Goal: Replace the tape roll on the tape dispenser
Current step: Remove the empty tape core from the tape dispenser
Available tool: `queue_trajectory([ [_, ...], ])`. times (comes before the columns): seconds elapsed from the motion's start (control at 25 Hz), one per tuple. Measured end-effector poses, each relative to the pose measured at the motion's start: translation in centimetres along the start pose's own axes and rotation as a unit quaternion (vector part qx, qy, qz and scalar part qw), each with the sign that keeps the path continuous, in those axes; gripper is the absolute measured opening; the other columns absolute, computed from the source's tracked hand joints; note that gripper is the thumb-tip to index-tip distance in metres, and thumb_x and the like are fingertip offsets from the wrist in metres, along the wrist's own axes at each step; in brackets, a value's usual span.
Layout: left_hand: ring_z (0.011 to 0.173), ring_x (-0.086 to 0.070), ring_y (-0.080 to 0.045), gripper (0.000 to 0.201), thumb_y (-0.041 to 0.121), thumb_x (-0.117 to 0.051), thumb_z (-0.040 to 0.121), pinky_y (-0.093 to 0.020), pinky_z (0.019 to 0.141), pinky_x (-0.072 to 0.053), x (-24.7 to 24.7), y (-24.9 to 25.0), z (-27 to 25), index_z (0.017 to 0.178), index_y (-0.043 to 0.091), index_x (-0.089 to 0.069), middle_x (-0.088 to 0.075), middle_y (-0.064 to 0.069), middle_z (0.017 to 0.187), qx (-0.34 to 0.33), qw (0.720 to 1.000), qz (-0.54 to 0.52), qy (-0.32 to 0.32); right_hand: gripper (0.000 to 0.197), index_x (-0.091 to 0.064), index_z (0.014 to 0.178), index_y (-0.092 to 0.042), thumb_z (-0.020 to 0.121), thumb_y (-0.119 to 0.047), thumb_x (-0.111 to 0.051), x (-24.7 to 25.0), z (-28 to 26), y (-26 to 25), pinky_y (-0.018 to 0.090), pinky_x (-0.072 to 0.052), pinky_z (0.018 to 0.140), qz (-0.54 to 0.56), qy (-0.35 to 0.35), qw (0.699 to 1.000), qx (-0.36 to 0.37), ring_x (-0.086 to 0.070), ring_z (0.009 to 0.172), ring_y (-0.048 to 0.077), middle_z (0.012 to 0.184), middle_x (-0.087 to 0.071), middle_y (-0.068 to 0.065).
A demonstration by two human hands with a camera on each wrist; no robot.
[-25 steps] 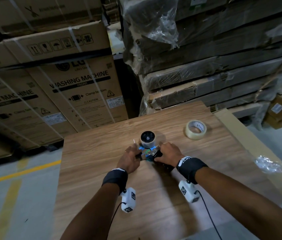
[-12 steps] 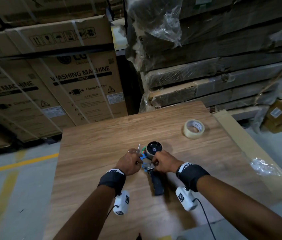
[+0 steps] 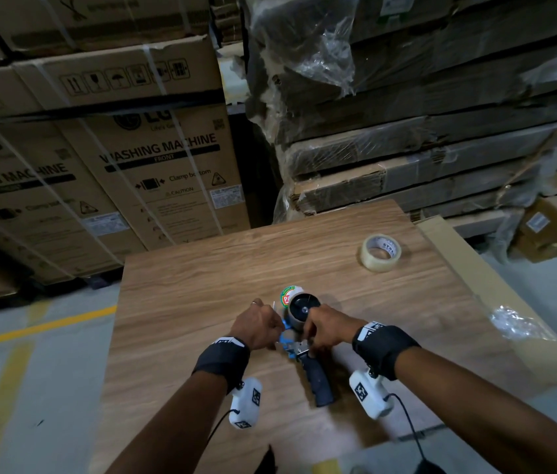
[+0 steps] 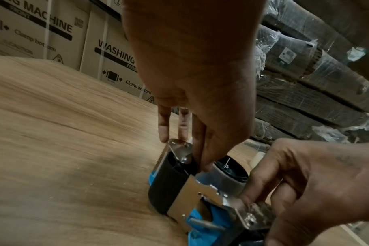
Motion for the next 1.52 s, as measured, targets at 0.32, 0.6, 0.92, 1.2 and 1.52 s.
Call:
queue_trajectory([
  [0.32,0.104,-0.063,-0.028,0.042,0.038,-0.049,0.075,-0.035,0.091,-0.052,1.2,-0.6,2.3,0.109,0.031,-0.074,-0.075,-0.004,0.105,0.024,0.996,-0.067,0.062,0.015,-0.079,0.094,-0.019,0.08,-0.02,-0.084,0.7,0.3,3.6,0.017,-0.056,0.052,0.178,-0.023,0.977,-0.113,-0.066,0.056,0.004,0.087,-0.075,0.007],
  [0.6,0.118,-0.061,-0.031,0.048,0.032,-0.061,0.088,-0.033,0.1,-0.047,-0.2,-1.3,5.0,0.133,0.013,-0.061,-0.067,-0.013,0.128,0.014,0.992,-0.129,0.01,0.029,-0.068,0.111,-0.005,0.091,-0.025,-0.072,1.4,1.1,7.6,0.027,-0.059,0.054,0.304,0.159,0.914,-0.218,-0.069,0.067,0.02,0.095,-0.07,0.013],
  [0.92,0.122,-0.059,-0.037,0.047,0.048,-0.054,0.094,-0.043,0.1,-0.048,-2.7,-1.0,6.8,0.132,0.022,-0.06,-0.061,-0.015,0.134,0.097,0.989,-0.084,-0.071,0.038,-0.067,0.131,-0.008,0.098,-0.026,-0.063,1.3,4.7,6.7,0.029,-0.048,0.1,0.222,0.128,0.953,-0.164,-0.064,0.124,0.032,0.134,-0.069,0.017],
  [1.2,0.102,-0.067,-0.033,0.029,0.023,-0.062,0.088,-0.033,0.082,-0.05,-3.9,-1.5,8.4,0.104,0.003,-0.075,-0.072,-0.021,0.108,0.141,0.976,-0.156,-0.051,0.031,-0.079,0.113,-0.012,0.087,-0.012,-0.062,1.9,5.1,6.9,0.022,-0.047,0.087,0.236,0.134,0.952,-0.14,-0.069,0.116,0.029,0.118,-0.077,0.014],
  [1.52,0.109,-0.065,-0.032,0.032,0.012,-0.062,0.083,-0.028,0.082,-0.048,-3.7,-1.1,8.7,0.113,0.007,-0.075,-0.07,-0.017,0.118,0.174,0.961,-0.209,-0.048,0.036,-0.079,0.115,-0.012,0.083,-0.008,-0.064,1.8,4.8,6.8,0.027,-0.053,0.101,0.288,0.174,0.931,-0.143,-0.069,0.118,0.026,0.121,-0.077,0.012],
])
Point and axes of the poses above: each hand's wrist, its own z-axis towards the middle knuckle, its own x-axis out of the back of the hand, y = z × x, the point moved 6 cm from there along z, towards the middle knuckle
